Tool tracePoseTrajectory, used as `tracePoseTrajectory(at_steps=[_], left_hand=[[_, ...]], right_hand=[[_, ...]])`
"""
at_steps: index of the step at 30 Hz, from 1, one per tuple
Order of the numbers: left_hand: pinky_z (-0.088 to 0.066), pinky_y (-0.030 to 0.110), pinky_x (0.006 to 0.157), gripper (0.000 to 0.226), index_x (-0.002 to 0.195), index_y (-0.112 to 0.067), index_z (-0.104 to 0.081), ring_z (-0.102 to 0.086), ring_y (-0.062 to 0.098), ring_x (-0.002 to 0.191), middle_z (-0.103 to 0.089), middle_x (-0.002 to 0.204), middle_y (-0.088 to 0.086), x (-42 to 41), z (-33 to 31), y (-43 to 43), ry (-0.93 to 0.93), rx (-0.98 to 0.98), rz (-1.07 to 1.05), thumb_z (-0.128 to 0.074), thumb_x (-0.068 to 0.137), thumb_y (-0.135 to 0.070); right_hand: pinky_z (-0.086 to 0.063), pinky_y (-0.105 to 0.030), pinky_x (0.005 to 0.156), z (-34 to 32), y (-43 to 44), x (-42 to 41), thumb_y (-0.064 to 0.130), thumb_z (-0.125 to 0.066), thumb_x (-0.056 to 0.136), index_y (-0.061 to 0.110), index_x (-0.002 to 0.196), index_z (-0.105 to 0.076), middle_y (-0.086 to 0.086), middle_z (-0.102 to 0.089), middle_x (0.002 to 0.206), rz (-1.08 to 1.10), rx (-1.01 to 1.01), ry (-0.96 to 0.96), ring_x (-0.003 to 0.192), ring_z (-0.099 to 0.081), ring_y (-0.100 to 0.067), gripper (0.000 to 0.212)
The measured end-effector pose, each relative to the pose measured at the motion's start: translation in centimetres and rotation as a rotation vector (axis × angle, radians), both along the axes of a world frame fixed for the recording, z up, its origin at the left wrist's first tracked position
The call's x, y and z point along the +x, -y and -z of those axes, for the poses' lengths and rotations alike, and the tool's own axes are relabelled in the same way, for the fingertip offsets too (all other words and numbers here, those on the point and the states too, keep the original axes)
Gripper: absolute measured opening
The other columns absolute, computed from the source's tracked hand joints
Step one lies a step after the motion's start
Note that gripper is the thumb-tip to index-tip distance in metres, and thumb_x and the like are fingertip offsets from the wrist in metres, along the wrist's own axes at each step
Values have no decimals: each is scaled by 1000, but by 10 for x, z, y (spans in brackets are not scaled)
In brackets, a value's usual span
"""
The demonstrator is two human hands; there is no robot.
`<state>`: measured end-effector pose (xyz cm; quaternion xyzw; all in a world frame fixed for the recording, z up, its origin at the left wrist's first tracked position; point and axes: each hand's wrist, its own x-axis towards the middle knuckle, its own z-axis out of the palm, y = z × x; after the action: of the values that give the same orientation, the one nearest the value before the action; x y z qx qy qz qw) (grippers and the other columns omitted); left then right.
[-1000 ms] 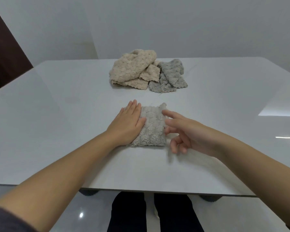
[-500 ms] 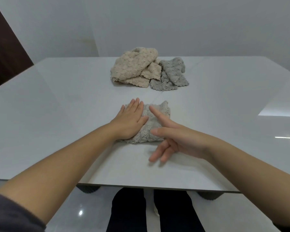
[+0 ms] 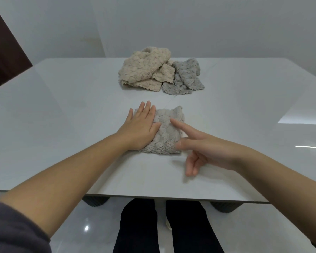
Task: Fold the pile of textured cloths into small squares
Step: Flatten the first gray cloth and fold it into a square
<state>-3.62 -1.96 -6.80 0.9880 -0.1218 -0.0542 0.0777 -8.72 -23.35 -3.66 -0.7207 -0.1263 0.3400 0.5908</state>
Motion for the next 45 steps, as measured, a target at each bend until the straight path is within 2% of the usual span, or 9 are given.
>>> tracePoseTrajectory(at_steps=[6,17,20,23,26,28,30,34,45], left_hand=[[8,42,120,63,154,-13,7,18,16,147,15,162,4,-2,-1,1,26,18,5,-14,103,-43],[8,41,120,63,155,-13,5,17,15,147,12,162,2,-4,1,0,69,-33,5,-17,103,-42],[8,42,120,63,155,-13,5,17,15,147,12,162,2,-3,1,0,60,-30,9,-16,103,-43],[8,42,120,63,154,-14,5,17,15,148,12,162,2,-3,2,0,60,-27,12,-15,103,-44],[8,41,120,63,154,-14,6,17,15,147,13,162,2,-4,1,1,63,-26,12,-15,103,-44],[10,40,120,63,154,-14,6,18,14,147,14,162,1,-4,-2,2,73,-59,2,-17,103,-42],[9,39,120,60,154,-14,5,16,13,147,13,162,1,-4,-7,1,89,-132,-38,-17,104,-38],[8,40,120,58,155,-14,5,13,11,148,12,162,-1,-4,-12,-5,93,-151,-93,-16,104,-32],[8,47,120,60,155,-15,4,12,8,147,10,162,-4,-7,5,-8,27,-59,-73,-14,103,-38]], right_hand=[[-54,-27,54,-8,1,-3,14,-52,95,48,150,-19,-12,-50,136,61,-35,-25,58,-66,-26,72],[-50,-24,50,-10,-9,5,12,-45,96,48,149,-19,-1,-37,139,173,63,-75,72,-72,-30,69],[-46,-22,44,-14,2,6,12,-46,95,46,149,-21,-1,-53,138,195,-19,-121,65,-71,-27,68],[-40,-22,41,-24,20,6,13,-43,96,43,143,-26,-8,-72,110,251,-119,-102,54,-64,-21,59],[-40,-24,53,-24,17,7,15,-46,94,31,137,-41,-1,-71,100,328,-306,172,61,-58,-15,46],[-42,-26,74,-18,2,12,18,-45,96,22,136,-49,3,-62,107,373,-491,602,88,-58,-15,40],[-34,-33,104,-14,-18,23,23,-39,99,14,143,-43,-4,-49,139,308,-663,915,128,-44,-21,45],[4,-51,120,0,-60,44,33,-19,103,7,155,1,-6,7,164,56,-971,856,150,10,-22,61],[11,-57,117,36,-58,45,46,-13,102,13,155,4,0,9,164,59,-1007,807,149,12,-14,64]])
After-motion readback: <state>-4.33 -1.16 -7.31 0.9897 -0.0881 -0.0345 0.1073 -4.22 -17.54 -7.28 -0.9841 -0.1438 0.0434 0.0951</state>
